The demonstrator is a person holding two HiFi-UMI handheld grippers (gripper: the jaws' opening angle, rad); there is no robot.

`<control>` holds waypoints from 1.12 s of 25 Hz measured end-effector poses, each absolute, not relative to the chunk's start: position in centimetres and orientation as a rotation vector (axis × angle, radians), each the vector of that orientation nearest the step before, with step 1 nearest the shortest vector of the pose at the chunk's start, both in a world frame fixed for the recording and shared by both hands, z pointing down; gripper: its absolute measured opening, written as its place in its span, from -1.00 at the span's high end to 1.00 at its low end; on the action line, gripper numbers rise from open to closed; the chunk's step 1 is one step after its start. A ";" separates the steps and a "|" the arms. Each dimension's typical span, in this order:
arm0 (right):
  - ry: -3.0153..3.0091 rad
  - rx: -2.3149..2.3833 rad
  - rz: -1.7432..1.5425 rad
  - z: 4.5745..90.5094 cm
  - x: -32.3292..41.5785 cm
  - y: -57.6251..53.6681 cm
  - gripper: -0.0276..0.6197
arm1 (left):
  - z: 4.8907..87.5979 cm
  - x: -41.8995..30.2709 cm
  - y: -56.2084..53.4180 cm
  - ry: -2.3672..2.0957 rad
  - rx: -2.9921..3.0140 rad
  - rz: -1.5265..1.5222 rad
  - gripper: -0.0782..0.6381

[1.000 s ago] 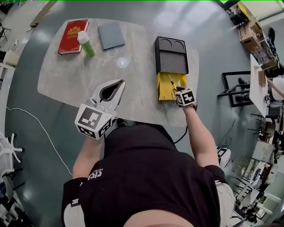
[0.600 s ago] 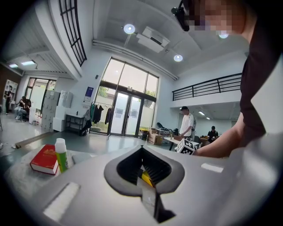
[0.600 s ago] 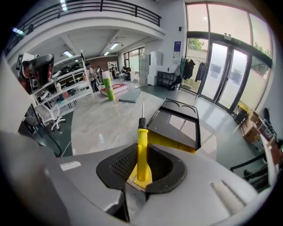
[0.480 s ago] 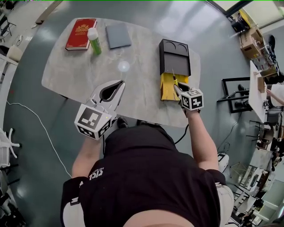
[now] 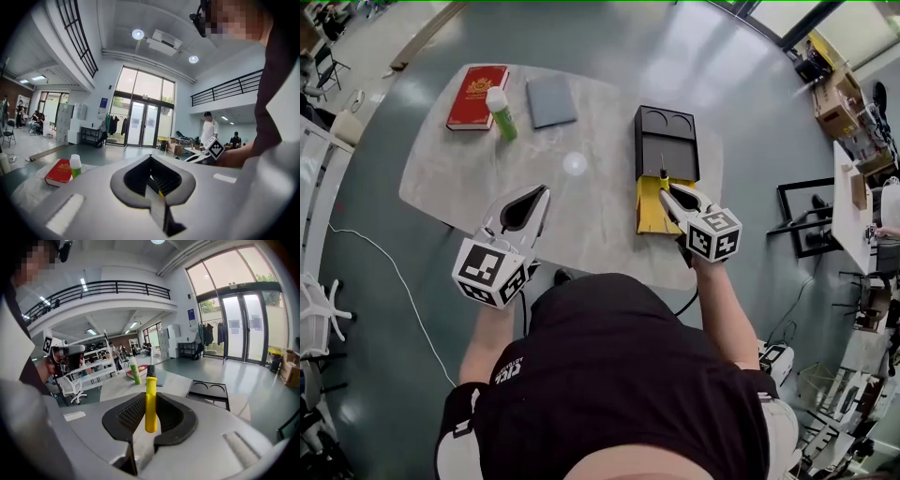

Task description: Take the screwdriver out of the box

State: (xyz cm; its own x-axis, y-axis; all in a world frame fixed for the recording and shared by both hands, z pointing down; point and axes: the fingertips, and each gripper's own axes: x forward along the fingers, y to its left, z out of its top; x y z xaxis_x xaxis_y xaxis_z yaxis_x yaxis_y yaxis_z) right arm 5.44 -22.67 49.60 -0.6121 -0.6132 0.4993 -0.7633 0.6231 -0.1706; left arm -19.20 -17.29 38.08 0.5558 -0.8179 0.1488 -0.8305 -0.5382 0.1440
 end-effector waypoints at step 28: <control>-3.196 0.855 0.314 30.4 3.3 -20.6 0.66 | 32.2 -16.3 -18.5 -1.499 2.648 0.022 0.78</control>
